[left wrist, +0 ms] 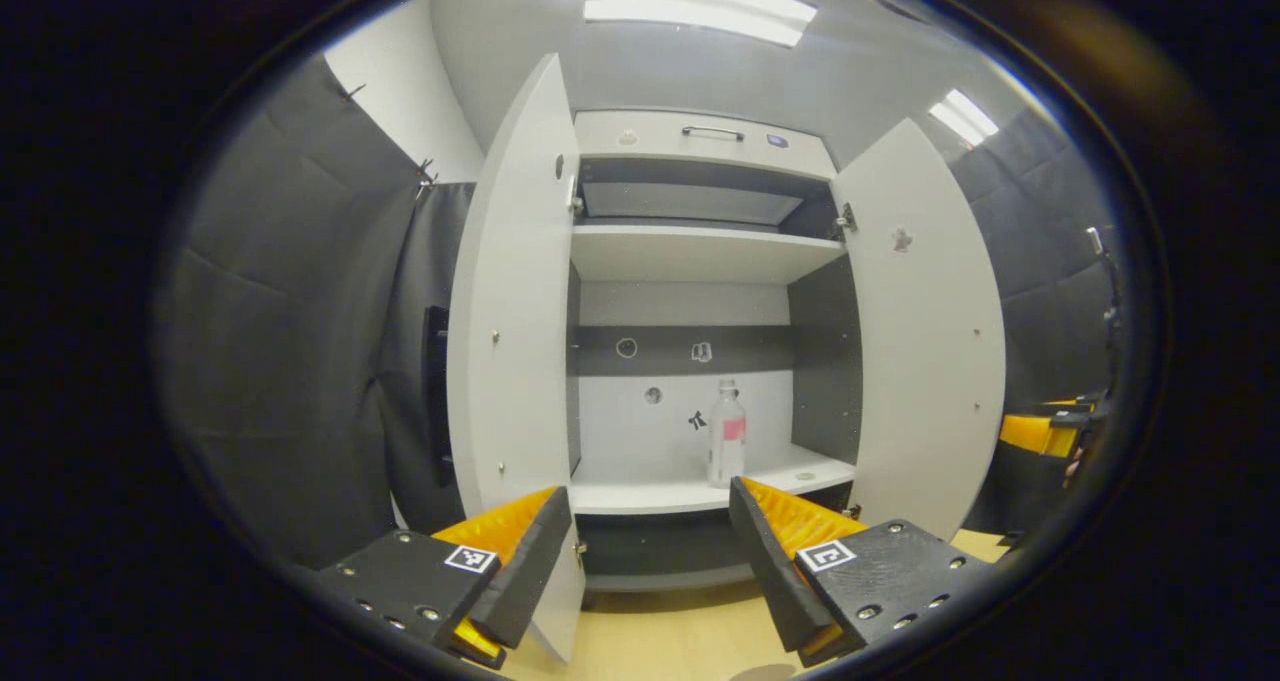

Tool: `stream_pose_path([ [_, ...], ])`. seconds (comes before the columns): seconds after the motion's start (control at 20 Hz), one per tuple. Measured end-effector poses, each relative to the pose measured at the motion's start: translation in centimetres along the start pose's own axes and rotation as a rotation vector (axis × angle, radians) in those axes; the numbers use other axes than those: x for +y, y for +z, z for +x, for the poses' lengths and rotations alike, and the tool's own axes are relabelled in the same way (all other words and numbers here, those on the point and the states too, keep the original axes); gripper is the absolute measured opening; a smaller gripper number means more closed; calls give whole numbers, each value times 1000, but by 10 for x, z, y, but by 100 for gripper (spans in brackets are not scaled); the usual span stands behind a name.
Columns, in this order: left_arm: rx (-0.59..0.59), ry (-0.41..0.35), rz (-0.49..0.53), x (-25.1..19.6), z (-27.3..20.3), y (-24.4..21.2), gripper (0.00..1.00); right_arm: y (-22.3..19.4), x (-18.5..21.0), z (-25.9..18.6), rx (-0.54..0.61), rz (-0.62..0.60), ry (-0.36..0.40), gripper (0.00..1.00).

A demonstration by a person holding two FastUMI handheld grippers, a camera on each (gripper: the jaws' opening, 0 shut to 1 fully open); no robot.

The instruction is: Grasp the bottle in the cabinet with the left hand and place it on the coaster, then close the right door with the right hand and the left door with the left hand.

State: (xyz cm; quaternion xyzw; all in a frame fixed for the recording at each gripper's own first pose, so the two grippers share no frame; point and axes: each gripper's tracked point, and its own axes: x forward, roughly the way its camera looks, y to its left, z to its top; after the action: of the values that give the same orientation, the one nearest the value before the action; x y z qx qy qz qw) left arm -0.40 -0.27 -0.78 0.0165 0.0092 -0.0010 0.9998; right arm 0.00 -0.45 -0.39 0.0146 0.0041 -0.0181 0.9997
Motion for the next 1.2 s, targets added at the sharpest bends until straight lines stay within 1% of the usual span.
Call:
stream_pose_path([
  [0.05,-1,-2,-3,-1,1,-1,98,0,-2,-1,-5,2,-3,98],
  [0.2,8,-30,4,-2,2,-5,99,-3,-6,-2,3,-2,-22,98],
  [0.25,9,-32,14,-2,3,-5,93,-2,-7,-4,3,2,-23,98],
  [0.3,9,-34,17,-5,4,-6,93,1,-9,-4,-2,3,-29,98],
  [0.35,11,-40,12,-8,5,-7,98,1,-11,-3,-5,1,-37,98],
  [0.4,14,-48,3,-11,6,-9,99,3,-15,-3,-7,-1,-47,98],
  [0.45,15,-57,-8,-15,8,-11,93,5,-18,-3,-10,-1,-55,98],
  [0.55,22,-64,-15,-23,17,-17,93,9,-25,-2,-13,-2,-67,98],
  [0.6,28,-65,-15,-24,19,-20,99,10,-31,-2,-11,-6,-78,98],
  [0.65,32,-68,-16,-25,22,-21,99,9,-35,-1,-10,-11,-87,98],
  [0.7,35,-74,-19,-28,27,-23,93,10,-40,0,-8,-14,-99,98],
  [0.85,43,-91,-27,-35,47,-24,93,10,-56,4,7,-15,-138,98],
  [0.9,43,-98,-29,-37,55,-23,99,12,-62,5,9,-13,-151,98],
  [1.0,37,-114,-33,-45,77,-21,99,22,-78,7,-12,-8,-191,98],
  [1.05,34,-121,-34,-49,88,-19,93,26,-87,9,-29,-11,-215,98],
  [1.1,31,-126,-35,-53,101,-20,93,28,-98,11,-33,-18,-242,98],
  [1.15,27,-132,-38,-58,116,-17,99,28,-109,13,-33,-25,-267,98],
  [1.2,24,-137,-42,-62,130,-15,99,30,-119,15,-34,-27,-290,98],
])
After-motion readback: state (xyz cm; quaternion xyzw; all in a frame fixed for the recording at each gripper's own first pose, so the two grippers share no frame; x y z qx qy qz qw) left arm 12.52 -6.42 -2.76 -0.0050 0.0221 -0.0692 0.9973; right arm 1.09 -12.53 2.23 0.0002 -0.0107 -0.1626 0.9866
